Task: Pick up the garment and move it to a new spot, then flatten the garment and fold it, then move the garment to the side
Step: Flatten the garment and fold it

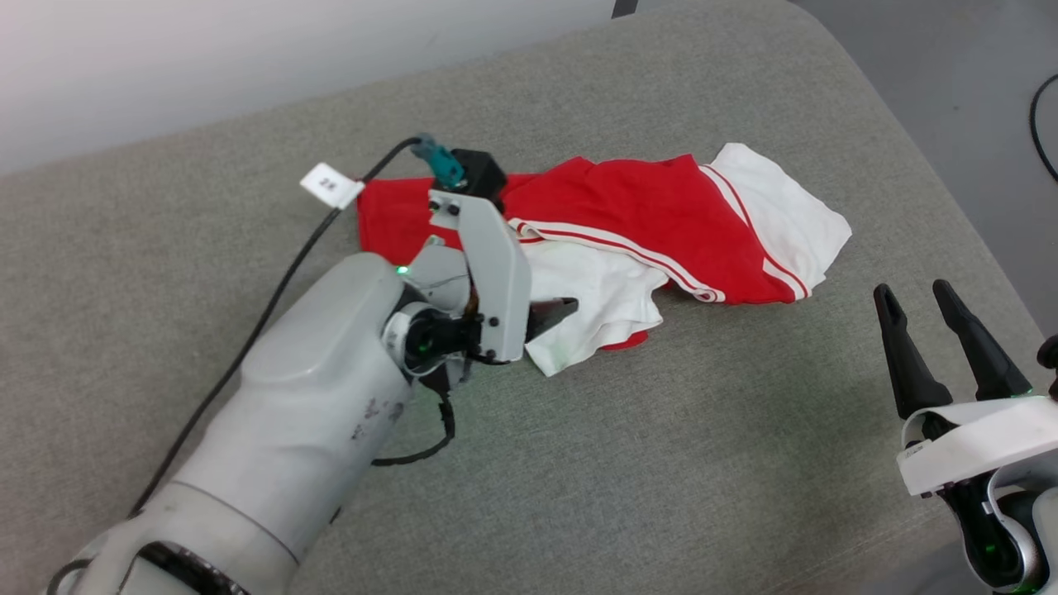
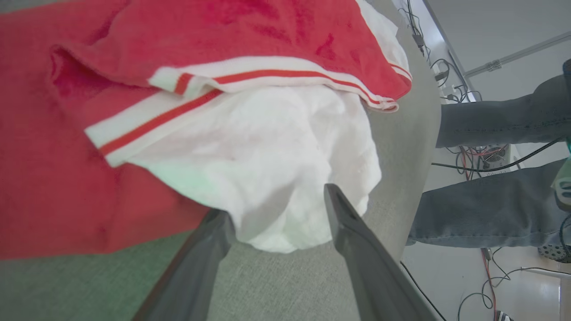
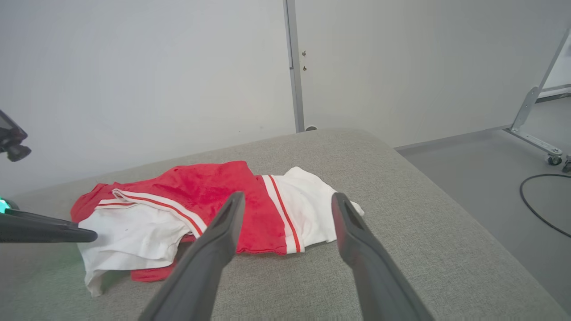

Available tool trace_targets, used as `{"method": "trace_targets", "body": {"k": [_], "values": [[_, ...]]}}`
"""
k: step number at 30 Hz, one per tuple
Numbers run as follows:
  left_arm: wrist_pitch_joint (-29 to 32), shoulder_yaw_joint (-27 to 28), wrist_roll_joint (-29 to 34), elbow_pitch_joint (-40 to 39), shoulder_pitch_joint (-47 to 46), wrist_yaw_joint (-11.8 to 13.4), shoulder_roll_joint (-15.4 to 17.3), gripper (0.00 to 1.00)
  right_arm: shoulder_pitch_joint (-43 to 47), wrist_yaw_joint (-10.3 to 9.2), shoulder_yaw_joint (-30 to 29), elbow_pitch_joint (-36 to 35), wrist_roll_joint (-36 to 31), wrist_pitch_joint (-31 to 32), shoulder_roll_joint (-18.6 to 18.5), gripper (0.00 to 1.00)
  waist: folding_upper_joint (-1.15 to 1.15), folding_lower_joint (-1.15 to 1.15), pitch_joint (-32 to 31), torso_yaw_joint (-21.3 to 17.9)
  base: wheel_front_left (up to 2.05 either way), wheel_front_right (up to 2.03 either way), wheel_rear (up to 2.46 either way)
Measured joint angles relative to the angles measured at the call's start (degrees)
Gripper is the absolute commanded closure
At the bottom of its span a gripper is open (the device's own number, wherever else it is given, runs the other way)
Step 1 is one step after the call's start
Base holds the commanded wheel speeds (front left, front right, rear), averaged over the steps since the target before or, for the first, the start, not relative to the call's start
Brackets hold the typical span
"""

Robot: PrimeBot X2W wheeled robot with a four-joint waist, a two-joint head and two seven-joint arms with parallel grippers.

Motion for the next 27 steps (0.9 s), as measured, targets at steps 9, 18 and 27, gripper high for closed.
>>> {"method": "trace_targets", "body": {"k": [9, 18, 27], "values": [[-3.33, -3.10, -1.98, -0.92, -2.05, 0.00, 0.04, 1.00, 2.36, 0.00, -3.23, -2.55, -2.12, 2.29, 1.49, 0.00, 0.00, 0.00, -0.42, 2.47, 0.00, 0.00, 0.00], [-2.87, -4.23, -3.72, -3.25, -3.97, -0.01, 9.44, 1.00, 4.36, 0.00, -5.47, -5.70, -3.49, 5.55, 2.35, 0.00, 0.00, 0.00, -2.32, 8.39, 0.00, 0.00, 0.00], [-1.22, -5.17, -0.81, -4.74, -4.04, 0.31, 20.48, 1.00, 5.63, 0.00, -6.30, -8.26, -4.63, 8.02, 2.88, 0.00, 0.00, 0.00, -4.57, 13.22, 0.00, 0.00, 0.00]]}}
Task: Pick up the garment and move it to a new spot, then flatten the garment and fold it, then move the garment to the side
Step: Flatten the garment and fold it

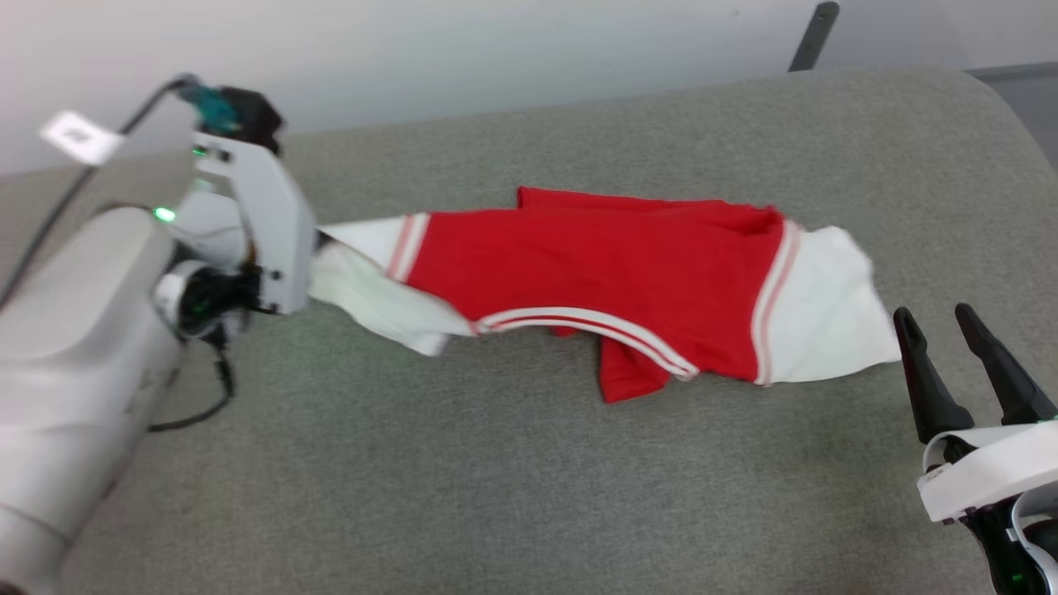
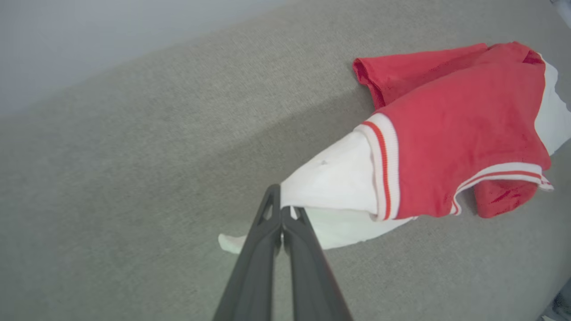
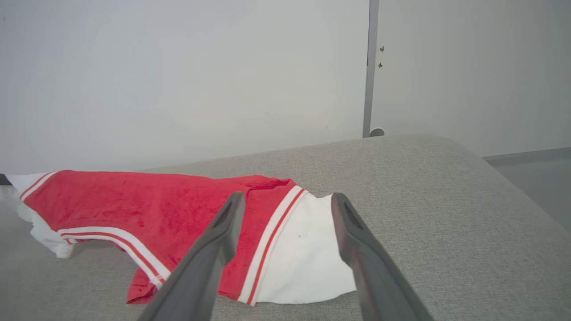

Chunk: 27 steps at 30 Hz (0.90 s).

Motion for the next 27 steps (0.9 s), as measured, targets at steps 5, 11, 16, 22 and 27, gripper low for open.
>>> {"method": "trace_targets", "body": {"k": [5, 11, 16, 22, 27], "values": [[-12.02, -0.20, 5.01, -5.48, 0.30, -0.09, 3.60, 1.00, 0.71, 0.00, -0.76, -0.77, 0.00, 0.62, 0.02, 0.00, 0.00, 0.00, -0.18, 0.85, 0.00, 0.00, 0.00], [-28.89, -0.87, 12.27, -12.20, 3.09, -0.24, 6.67, 1.00, 1.64, 0.00, -1.88, -1.56, -0.09, 1.34, 0.00, 0.00, 0.00, 0.00, -0.06, 1.21, 0.00, 0.00, 0.00], [-39.82, -4.46, 17.68, -14.47, 10.37, -0.32, 10.99, 1.00, 1.65, 0.00, -1.81, -2.29, -0.58, 2.02, 0.31, 0.00, 0.00, 0.00, -0.30, 1.10, 0.00, 0.00, 0.00], [-49.25, -6.86, 21.67, -11.51, 21.57, 1.34, 14.16, 1.00, 2.76, 0.00, -2.19, -2.81, -0.54, 2.83, 0.13, 0.00, 0.00, 0.00, -0.66, 0.84, 0.00, 0.00, 0.00], [-50.48, -5.46, 21.07, -9.26, 27.80, 2.66, 14.00, 1.00, 3.37, 0.00, -3.07, -3.56, -0.32, 3.44, -0.10, 0.00, 0.00, 0.00, -0.56, 1.33, 0.00, 0.00, 0.00]]}}
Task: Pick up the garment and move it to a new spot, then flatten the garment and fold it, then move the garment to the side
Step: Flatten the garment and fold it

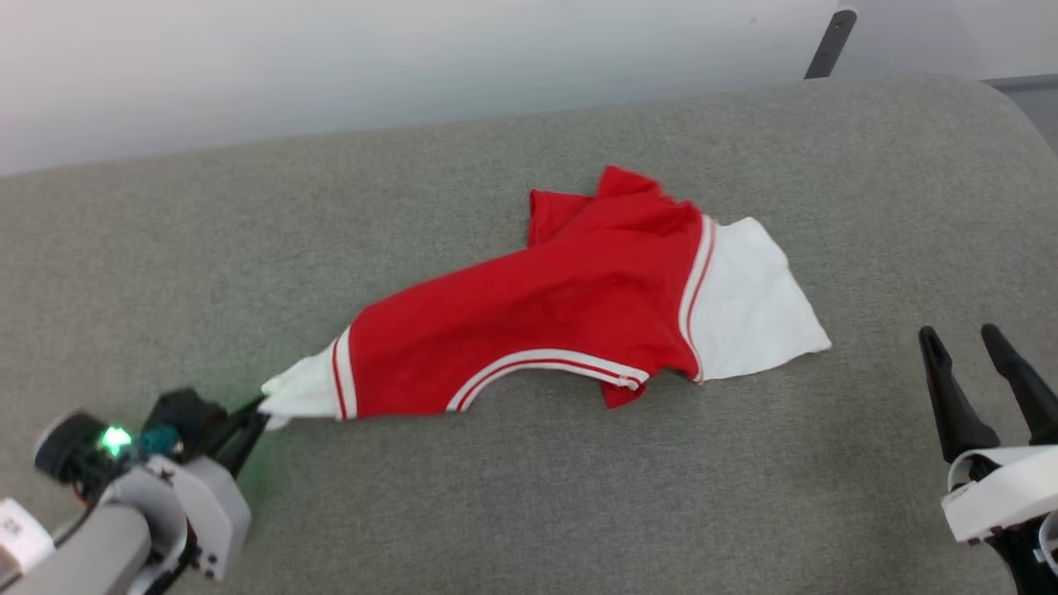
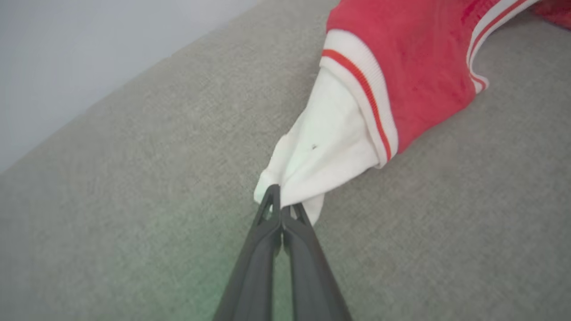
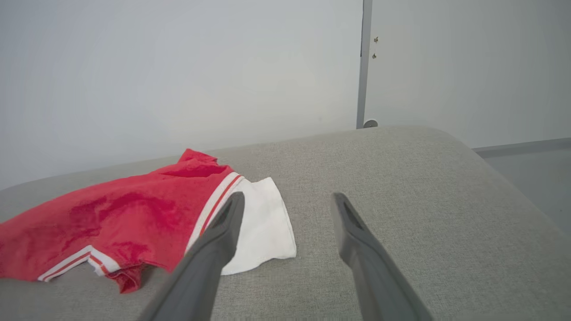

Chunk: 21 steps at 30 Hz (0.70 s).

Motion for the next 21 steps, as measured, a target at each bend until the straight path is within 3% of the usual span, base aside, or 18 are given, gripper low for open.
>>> {"method": "trace_targets", "body": {"k": [7, 8, 9, 16, 21], "values": [[-0.19, 4.57, -1.60, 1.23, 2.11, -0.77, -2.91, 1.00, 0.49, 0.00, 0.71, -0.73, -0.11, 1.59, -0.44, 0.00, 0.00, 0.00, -0.13, 1.10, 0.00, 0.00, 0.00], [-0.19, 5.76, -2.49, 1.25, 2.11, -0.99, -3.47, 0.73, 0.42, 0.00, 1.19, -0.70, -0.11, 1.97, -0.79, 0.00, 0.00, 0.00, -0.26, 1.21, 0.00, 0.00, 0.00], [-0.21, 6.98, -3.74, 1.14, 2.10, -1.16, -4.00, 0.01, 0.27, 0.00, 2.00, -0.58, -0.20, 2.37, -1.47, 0.00, 0.00, 0.00, -0.42, 1.31, 0.00, 0.00, 0.00], [-0.23, 11.80, -7.61, -2.76, 2.96, -1.48, -3.35, 0.00, -1.32, 0.00, 9.95, 1.35, -0.19, 6.53, -9.34, 0.00, 0.00, 0.00, -2.22, 2.28, 0.00, 0.00, 0.00], [-0.24, 13.89, -7.80, -10.48, 7.31, 3.26, -2.01, 0.00, -4.01, 0.00, 17.37, 2.58, 1.41, 9.72, -16.51, 0.00, 0.00, 0.00, -3.00, 4.10, 0.00, 0.00, 0.00]]}}
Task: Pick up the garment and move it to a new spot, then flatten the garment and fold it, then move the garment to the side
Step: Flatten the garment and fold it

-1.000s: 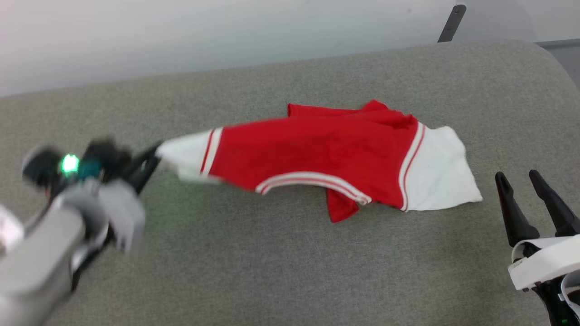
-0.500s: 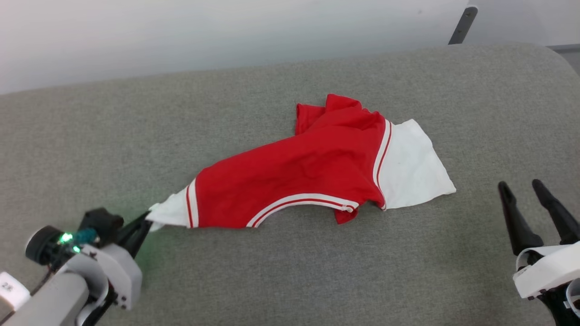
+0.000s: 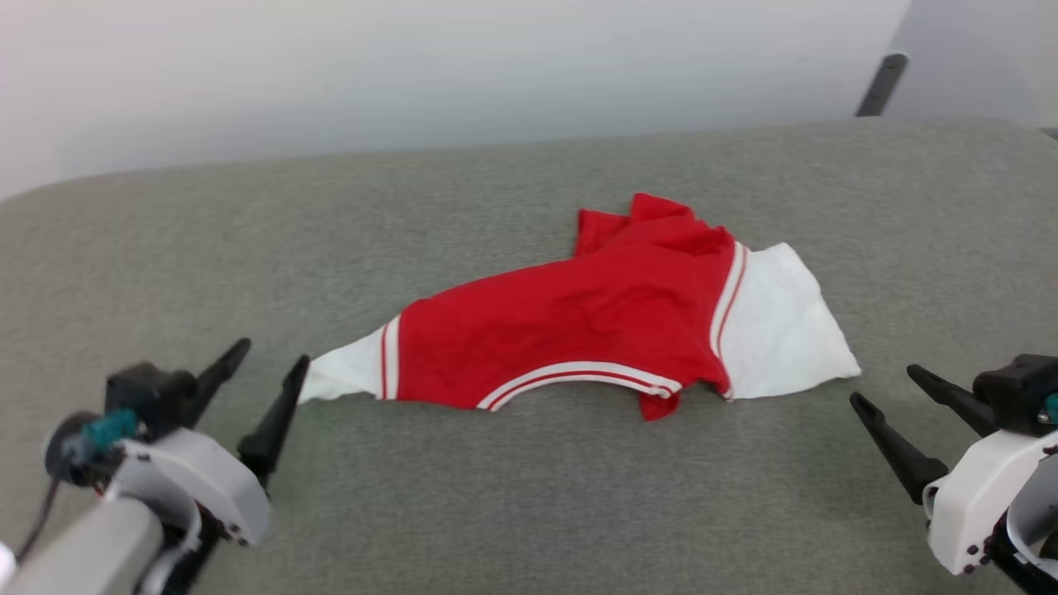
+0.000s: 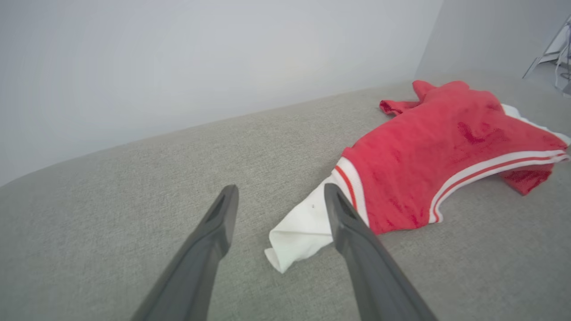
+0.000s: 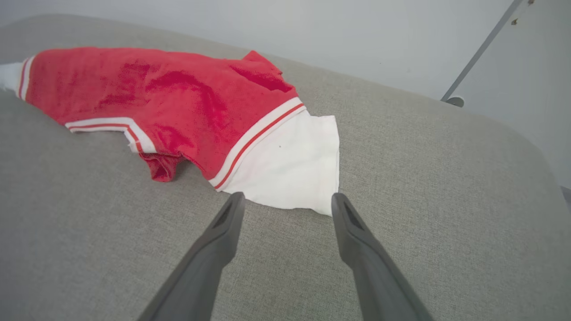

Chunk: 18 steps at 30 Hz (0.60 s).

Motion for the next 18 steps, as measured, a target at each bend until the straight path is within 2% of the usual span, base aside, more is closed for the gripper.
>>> {"method": "trace_targets", "body": {"k": [5, 9, 12, 18], "values": [[0.01, 3.32, 1.42, -10.24, 7.02, 7.40, -0.69, 0.00, -4.09, 0.00, 7.31, 0.98, 2.02, 1.66, -7.32, 0.00, 0.00, 0.00, 0.05, 2.34, 0.00, 0.00, 0.00], [0.00, 5.93, 4.47, -16.83, 11.89, 12.73, -3.67, 0.00, -8.33, 0.00, 13.35, 2.44, 3.14, 1.81, -12.95, 0.00, 0.00, 0.00, 0.80, 4.22, 0.00, 0.00, 0.00], [0.00, 7.62, 7.05, -19.96, 14.46, 14.62, -6.53, 0.00, -12.23, 0.00, 18.39, 3.83, 4.13, 1.80, -16.72, 0.00, 0.00, 0.00, 1.78, 5.55, 0.00, 0.00, 0.00], [0.01, 10.03, 11.39, -21.48, 16.13, 15.19, -10.80, 0.00, -21.25, 0.01, 33.10, 6.09, 6.70, 3.41, -22.82, 0.00, 0.00, 0.00, 4.31, 8.19, 0.00, 0.00, 0.00]]}}
